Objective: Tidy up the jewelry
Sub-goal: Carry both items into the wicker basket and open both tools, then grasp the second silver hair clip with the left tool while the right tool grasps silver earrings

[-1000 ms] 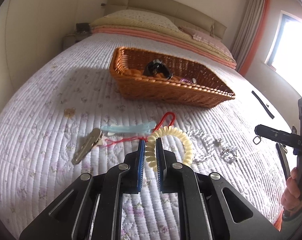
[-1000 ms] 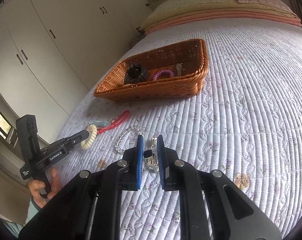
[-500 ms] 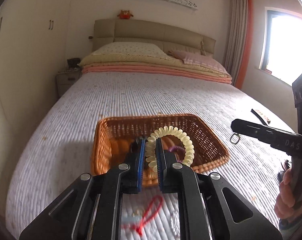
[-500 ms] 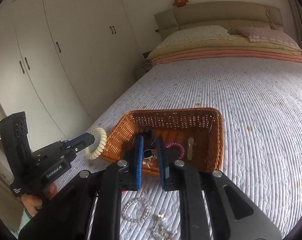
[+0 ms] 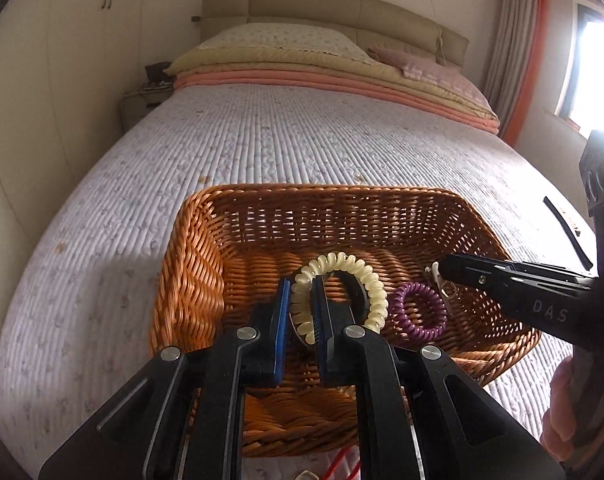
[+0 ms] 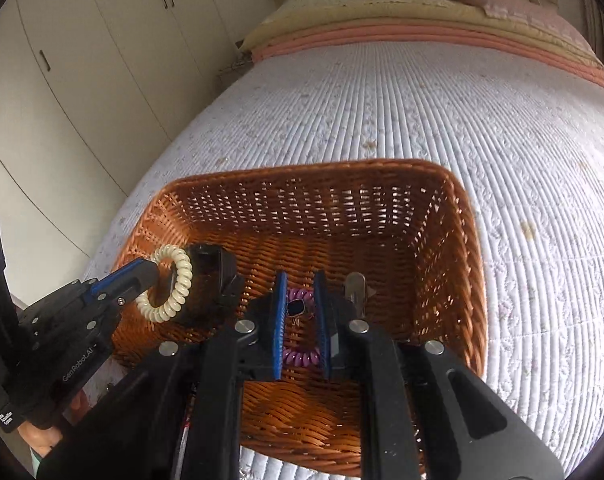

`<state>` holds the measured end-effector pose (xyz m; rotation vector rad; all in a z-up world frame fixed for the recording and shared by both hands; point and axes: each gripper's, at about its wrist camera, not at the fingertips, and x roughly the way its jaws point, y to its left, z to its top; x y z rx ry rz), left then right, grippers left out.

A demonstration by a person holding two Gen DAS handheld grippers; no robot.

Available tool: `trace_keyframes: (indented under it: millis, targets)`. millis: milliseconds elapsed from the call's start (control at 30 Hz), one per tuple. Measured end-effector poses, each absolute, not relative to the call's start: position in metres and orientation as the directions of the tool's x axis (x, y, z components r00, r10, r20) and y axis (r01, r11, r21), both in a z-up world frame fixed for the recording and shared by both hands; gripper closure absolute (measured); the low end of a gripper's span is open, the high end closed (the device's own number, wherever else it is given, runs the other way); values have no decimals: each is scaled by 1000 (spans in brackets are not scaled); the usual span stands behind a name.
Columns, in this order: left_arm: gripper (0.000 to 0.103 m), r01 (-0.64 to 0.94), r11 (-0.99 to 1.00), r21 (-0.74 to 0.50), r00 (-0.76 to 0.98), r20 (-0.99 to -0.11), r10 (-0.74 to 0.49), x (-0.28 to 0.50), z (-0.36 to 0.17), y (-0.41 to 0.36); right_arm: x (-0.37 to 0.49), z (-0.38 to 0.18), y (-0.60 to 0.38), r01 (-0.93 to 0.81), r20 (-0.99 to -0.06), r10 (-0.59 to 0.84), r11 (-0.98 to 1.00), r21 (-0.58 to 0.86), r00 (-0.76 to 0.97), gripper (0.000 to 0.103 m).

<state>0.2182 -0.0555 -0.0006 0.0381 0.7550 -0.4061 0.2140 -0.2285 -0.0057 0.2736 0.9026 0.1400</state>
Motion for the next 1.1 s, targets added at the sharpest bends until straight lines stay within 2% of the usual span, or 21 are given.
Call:
trace_keyframes:
  millis: [67, 100, 133, 167, 200, 267, 600, 733, 867, 1100]
  targets:
    - [91, 378, 918, -120, 651, -671, -355, 219, 0, -55, 214, -10, -227, 1, -763, 234, 956, 294, 602, 91]
    - [86, 384, 914, -131, 649, -665, -368, 218, 1, -54, 214, -12, -228, 3, -766, 241, 953, 303, 596, 90]
    - [72, 384, 912, -142, 648, -662, -376, 217, 4, -50, 214, -14, -229, 3, -765, 254, 948, 317, 592, 88]
    - [64, 381, 913, -150, 654, -654, -380, 215, 7, -48, 213, -16, -229, 2, -763, 262, 945, 327, 591, 80]
    - [63, 382, 911, -158, 664, -639, -389, 210, 11, -43, 211, -15, -230, 3, -761, 265, 944, 331, 592, 66]
    - [63, 393, 902, -180, 663, -624, -413, 201, 18, -37, 204, -10, -231, 5, -750, 251, 947, 321, 612, 50]
    - [63, 425, 866, -265, 707, -501, -500, 129, 67, 32, 113, 50, -222, -103, -648, 261, 957, 272, 716, 50]
    - [63, 413, 879, -238, 732, -488, -476, 102, 78, 55, 74, 60, -217, -131, -622, 249, 964, 230, 742, 50]
    - [63, 387, 900, -202, 745, -507, -434, 86, 72, 75, 44, 57, -219, -124, -629, 201, 979, 164, 751, 50]
    - [63, 333, 926, -177, 684, -631, -366, 86, 15, 99, 30, 10, -235, -89, -704, 226, 970, 226, 673, 51]
